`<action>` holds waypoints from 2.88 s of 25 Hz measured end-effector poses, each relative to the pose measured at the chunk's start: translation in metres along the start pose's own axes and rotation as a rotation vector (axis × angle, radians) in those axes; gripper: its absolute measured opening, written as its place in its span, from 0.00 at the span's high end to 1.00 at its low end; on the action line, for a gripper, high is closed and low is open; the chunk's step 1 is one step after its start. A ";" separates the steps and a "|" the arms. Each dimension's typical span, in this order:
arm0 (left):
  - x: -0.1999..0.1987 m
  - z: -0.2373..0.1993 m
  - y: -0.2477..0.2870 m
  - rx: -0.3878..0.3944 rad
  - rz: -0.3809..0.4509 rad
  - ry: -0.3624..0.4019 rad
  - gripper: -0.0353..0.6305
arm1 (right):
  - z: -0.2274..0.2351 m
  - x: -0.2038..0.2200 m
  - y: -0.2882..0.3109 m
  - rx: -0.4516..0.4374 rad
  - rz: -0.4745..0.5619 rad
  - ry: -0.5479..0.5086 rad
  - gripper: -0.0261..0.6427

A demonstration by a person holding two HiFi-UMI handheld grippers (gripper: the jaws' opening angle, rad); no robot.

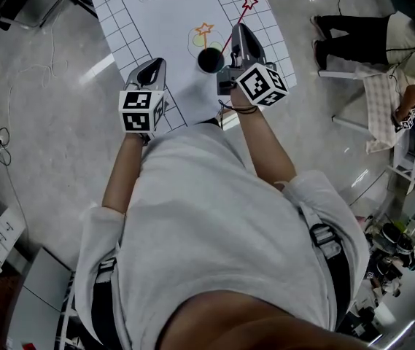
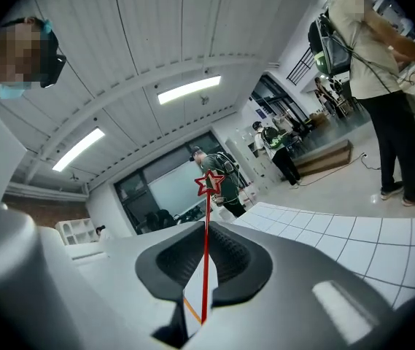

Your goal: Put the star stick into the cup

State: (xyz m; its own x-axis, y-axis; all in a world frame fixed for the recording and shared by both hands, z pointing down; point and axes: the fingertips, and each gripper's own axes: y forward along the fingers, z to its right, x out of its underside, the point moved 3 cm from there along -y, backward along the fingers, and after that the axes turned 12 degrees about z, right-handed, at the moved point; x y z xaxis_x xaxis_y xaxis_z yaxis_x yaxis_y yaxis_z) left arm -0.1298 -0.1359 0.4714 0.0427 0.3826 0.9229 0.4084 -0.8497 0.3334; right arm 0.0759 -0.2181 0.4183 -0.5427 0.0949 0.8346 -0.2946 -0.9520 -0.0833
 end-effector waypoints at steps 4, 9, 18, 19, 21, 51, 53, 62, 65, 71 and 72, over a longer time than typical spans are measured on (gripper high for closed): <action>0.001 0.000 0.000 0.015 -0.005 0.001 0.94 | -0.003 0.010 -0.009 0.012 -0.041 -0.015 0.94; 0.003 0.001 0.001 0.033 -0.013 -0.001 0.94 | -0.001 0.023 -0.023 0.044 -0.096 -0.016 0.94; 0.002 0.005 -0.005 0.076 -0.005 0.005 0.94 | -0.008 0.047 -0.047 0.081 -0.203 -0.062 0.94; 0.001 0.005 -0.007 0.080 -0.001 0.005 0.94 | -0.008 0.049 -0.049 0.085 -0.211 -0.070 0.94; -0.001 0.006 -0.012 0.087 0.004 0.006 0.94 | -0.009 0.052 -0.054 0.096 -0.225 -0.085 0.94; -0.013 0.088 -0.136 -0.045 0.288 -0.002 0.94 | -0.129 0.017 -0.166 -0.260 -0.133 -0.492 0.96; -0.016 0.108 -0.142 -0.075 0.326 0.001 0.94 | -0.131 0.003 -0.179 -0.304 -0.123 -0.519 0.96; -0.008 0.182 -0.153 -0.214 0.390 0.024 0.94 | -0.111 -0.030 -0.228 -0.437 -0.104 -0.566 0.96; -0.001 0.202 -0.160 -0.256 0.404 0.033 0.94 | -0.102 -0.036 -0.245 -0.461 -0.103 -0.558 0.96; 0.010 0.238 -0.164 -0.275 0.389 0.061 0.94 | -0.083 -0.049 -0.270 -0.471 -0.099 -0.515 0.96; 0.011 0.243 -0.164 -0.274 0.386 0.067 0.94 | -0.081 -0.051 -0.274 -0.474 -0.098 -0.510 0.96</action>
State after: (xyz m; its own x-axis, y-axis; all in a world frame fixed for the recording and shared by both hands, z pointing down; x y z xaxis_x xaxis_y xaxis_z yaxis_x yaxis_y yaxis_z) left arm 0.0255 0.0959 0.3798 0.0817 0.0033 0.9967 0.1183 -0.9930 -0.0064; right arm 0.1209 0.0611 0.3543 -0.0933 -0.0849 0.9920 -0.6973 -0.7056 -0.1260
